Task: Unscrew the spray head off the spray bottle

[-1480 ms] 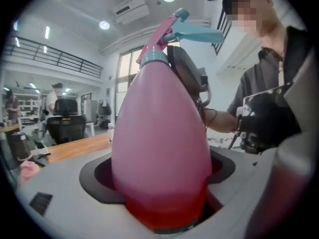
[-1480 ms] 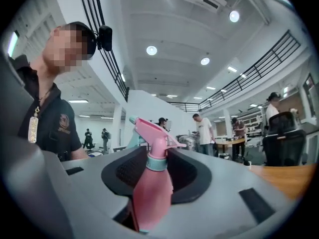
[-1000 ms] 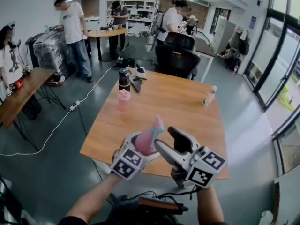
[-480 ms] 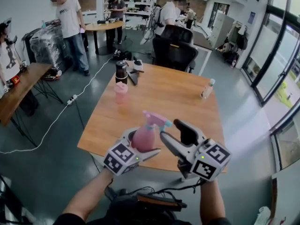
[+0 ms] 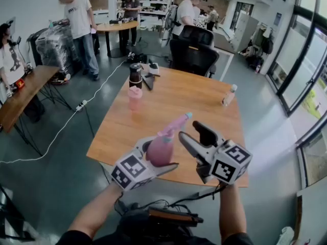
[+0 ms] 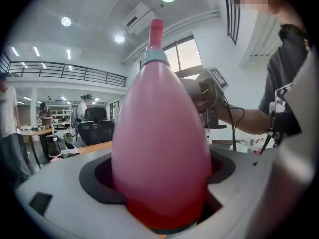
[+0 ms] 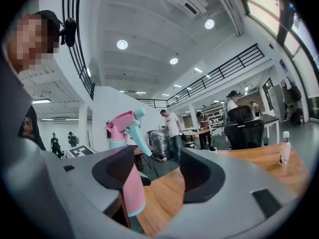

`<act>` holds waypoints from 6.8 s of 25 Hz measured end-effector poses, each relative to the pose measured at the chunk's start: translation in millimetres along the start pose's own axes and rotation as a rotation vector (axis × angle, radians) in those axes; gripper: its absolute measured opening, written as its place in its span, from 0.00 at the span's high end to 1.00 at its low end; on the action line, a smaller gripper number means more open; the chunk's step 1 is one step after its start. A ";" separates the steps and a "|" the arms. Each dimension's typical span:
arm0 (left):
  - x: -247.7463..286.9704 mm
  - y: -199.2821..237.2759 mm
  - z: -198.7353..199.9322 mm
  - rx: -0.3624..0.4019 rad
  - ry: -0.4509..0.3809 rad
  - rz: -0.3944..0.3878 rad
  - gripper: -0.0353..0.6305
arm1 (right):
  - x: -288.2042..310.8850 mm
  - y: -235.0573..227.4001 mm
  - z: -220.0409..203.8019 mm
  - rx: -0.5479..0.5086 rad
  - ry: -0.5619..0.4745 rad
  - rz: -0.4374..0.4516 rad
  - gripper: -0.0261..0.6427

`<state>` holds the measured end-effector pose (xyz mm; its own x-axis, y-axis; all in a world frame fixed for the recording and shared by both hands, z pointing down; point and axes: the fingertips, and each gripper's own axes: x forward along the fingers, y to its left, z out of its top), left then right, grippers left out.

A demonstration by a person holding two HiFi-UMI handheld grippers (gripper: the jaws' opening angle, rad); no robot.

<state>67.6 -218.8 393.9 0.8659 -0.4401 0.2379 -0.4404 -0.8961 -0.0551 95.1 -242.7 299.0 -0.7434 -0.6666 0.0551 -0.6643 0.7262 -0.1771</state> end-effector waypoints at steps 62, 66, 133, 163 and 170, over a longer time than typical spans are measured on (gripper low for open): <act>16.8 15.9 -4.7 -0.048 0.040 0.032 0.26 | 0.9 40.6 19.0 -0.053 -0.022 0.175 0.67; 20.7 33.8 -16.9 -0.061 0.077 0.128 0.26 | -7.5 47.4 17.5 -0.058 -0.021 0.125 0.67; 9.8 43.1 -24.8 -0.041 0.034 0.092 0.26 | -2.7 47.3 22.0 -0.020 -0.009 0.097 0.53; 20.2 18.1 -29.5 0.014 0.062 0.041 0.26 | 1.9 22.2 43.9 0.074 -0.111 0.091 0.77; 18.4 27.3 -44.4 0.007 0.091 0.056 0.26 | -14.7 13.8 68.7 0.073 -0.188 0.077 0.77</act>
<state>60.9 -248.9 439.8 0.8149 -0.4826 0.3212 -0.4853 -0.8709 -0.0773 102.2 -234.4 228.3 -0.7596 -0.6341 -0.1446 -0.5934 0.7667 -0.2448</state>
